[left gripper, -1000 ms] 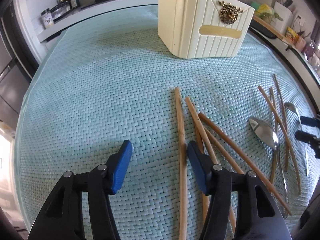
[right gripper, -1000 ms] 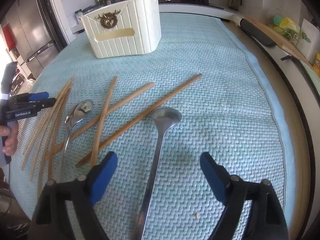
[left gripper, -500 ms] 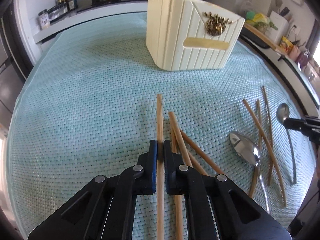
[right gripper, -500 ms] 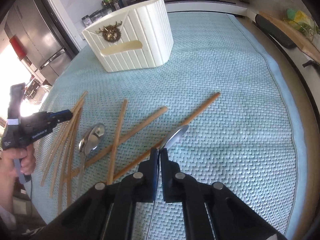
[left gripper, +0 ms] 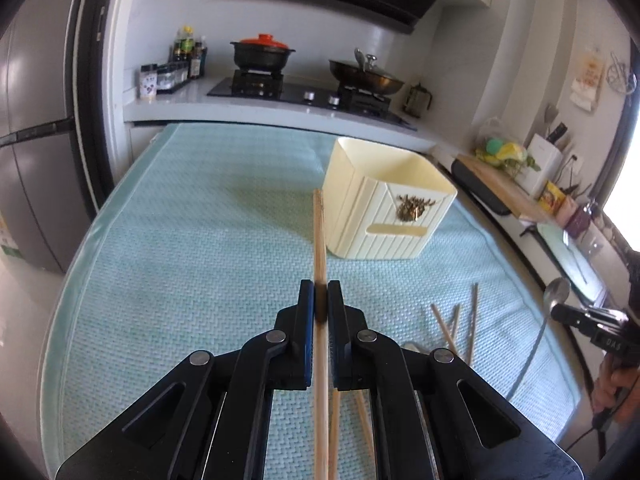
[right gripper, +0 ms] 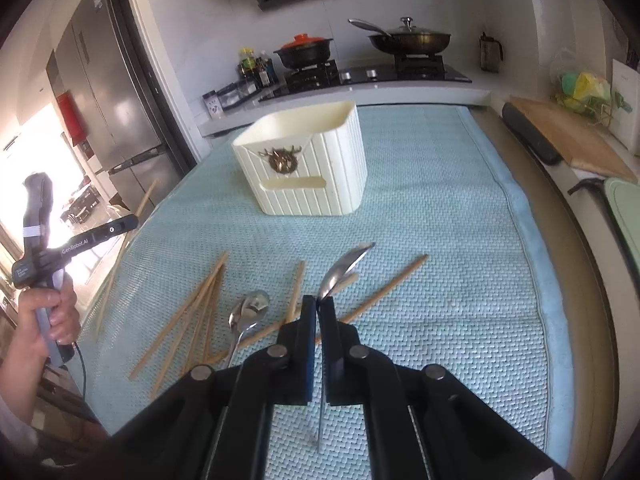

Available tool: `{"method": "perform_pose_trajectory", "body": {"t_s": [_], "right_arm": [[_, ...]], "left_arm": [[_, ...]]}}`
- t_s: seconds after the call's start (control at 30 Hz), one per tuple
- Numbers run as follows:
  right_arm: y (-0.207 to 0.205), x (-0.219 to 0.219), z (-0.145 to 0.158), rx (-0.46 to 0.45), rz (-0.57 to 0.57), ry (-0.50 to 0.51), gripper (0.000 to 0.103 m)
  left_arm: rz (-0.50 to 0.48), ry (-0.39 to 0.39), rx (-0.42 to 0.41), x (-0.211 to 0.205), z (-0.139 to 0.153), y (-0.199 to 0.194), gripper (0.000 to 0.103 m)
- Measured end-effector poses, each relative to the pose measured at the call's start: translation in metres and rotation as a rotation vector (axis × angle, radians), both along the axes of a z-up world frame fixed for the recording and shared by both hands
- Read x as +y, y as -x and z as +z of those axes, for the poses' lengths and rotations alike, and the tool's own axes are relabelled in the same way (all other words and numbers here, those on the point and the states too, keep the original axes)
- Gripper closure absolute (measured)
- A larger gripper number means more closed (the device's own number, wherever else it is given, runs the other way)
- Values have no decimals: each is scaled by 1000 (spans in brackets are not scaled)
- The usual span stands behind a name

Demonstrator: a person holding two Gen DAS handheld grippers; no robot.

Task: Organize utensils
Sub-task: 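Close the left tool on a chopstick while the right tool grips the ladle handle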

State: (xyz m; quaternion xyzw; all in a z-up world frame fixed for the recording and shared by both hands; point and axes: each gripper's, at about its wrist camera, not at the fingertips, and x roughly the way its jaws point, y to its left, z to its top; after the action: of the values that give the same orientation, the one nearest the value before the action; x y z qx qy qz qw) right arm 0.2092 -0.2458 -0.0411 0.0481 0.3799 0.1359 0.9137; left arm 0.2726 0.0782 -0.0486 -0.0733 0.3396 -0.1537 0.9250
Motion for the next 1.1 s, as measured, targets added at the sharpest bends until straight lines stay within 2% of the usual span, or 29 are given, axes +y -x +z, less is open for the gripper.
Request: {"method": "perform_pose_trajectory", "body": {"t_s": [0.27,0.57,0.8,0.93,1.1], "right_arm": [[15,6,22,-99,7,28,101],[23,14,29,-136,19,61,101],[27,16,33,-148,27,57,101],[25,16,41,-165,27,56,101],[2,16,60,-191,35,55,101]], "left_arm": [[6,63,-68,4,10,14,98],[62,114,-123,15,4,21,98],[79,115,-139,18,4,25,99],[71,98,-160,13,18,27,99],[29,106,-186,1,55,11,99]]}}
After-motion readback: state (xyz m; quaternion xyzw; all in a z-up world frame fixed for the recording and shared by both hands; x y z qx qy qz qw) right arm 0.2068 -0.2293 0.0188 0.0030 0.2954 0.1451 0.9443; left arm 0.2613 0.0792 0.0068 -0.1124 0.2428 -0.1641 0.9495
